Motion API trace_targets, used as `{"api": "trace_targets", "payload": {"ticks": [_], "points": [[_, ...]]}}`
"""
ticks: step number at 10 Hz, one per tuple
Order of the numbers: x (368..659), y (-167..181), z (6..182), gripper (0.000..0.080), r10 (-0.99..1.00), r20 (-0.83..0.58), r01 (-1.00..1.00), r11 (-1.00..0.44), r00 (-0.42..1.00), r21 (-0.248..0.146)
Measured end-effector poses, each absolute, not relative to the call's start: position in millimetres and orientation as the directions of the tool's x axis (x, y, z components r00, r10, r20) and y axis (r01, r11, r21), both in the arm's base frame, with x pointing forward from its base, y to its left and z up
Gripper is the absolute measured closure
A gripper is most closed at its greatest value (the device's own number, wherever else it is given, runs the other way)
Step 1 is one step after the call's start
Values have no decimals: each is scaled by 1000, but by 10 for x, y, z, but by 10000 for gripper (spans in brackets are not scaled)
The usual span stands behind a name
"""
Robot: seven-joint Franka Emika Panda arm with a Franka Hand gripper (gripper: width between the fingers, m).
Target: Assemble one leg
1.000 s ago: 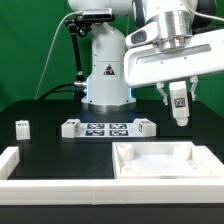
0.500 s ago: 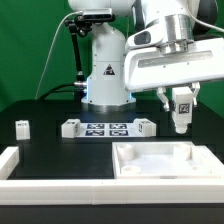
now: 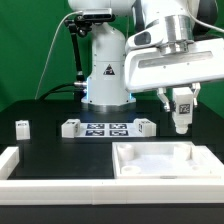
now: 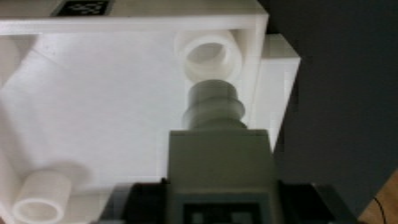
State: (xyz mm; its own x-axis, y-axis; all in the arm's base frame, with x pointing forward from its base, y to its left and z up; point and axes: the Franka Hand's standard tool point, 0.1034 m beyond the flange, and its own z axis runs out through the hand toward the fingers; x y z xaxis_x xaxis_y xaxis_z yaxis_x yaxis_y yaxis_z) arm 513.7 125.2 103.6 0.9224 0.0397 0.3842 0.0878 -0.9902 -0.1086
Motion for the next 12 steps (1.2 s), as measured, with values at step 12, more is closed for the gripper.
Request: {"api": "trace_targets", "payload": {"ticks": [12], "points": [[5934, 1187, 843, 511, 165, 448, 213, -975, 879, -60]]}}
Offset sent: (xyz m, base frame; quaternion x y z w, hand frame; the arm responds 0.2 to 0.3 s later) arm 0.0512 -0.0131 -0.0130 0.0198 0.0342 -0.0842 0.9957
